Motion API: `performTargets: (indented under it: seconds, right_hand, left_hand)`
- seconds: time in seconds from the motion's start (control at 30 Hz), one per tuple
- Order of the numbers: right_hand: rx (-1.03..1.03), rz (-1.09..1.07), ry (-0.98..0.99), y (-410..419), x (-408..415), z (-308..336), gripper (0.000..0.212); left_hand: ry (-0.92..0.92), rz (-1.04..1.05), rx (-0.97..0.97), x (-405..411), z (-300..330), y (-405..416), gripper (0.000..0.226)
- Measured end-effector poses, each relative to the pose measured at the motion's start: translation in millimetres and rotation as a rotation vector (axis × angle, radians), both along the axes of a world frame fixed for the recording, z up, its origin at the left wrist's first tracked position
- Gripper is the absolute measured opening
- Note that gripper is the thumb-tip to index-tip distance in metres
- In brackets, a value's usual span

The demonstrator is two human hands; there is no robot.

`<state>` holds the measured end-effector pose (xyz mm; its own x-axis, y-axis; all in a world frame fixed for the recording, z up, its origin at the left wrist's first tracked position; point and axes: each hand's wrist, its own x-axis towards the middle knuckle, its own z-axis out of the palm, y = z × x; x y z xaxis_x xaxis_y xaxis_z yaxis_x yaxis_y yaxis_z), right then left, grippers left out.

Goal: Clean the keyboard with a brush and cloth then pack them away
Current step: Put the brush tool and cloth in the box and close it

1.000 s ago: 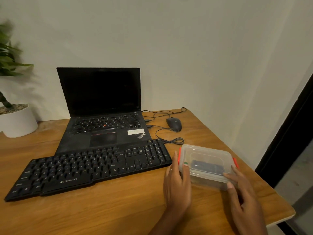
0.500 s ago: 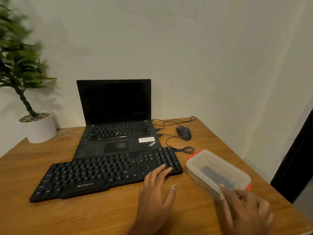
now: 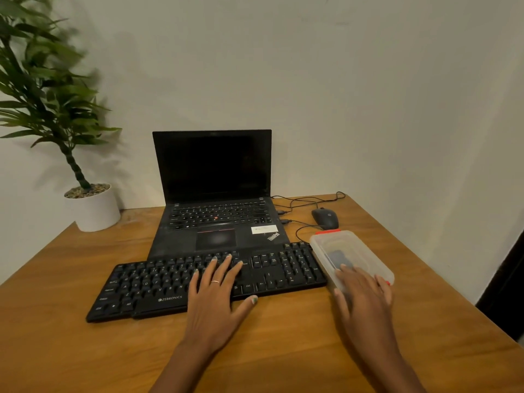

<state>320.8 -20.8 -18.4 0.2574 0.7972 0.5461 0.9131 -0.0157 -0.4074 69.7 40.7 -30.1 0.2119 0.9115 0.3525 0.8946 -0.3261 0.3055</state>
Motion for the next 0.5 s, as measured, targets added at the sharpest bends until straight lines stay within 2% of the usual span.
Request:
performTargets:
  seconds: [0.17,0.33,0.5]
  right_hand:
    - [-0.035,0.091,0.05,6.7,-2.9,8.0,0.036]
    - [0.021,0.152,0.035,12.8,-8.0,7.6,0.037]
    - [-0.021,0.161,-0.008,20.4,-17.6,7.0,0.037]
  left_hand:
    - [0.138,-0.033,0.038,-3.1,-5.0,11.3,0.106]
    - [0.125,-0.02,-0.007,-16.0,-7.0,18.1,0.11]
    - [0.168,0.001,-0.078,-28.5,0.6,14.8,0.119]
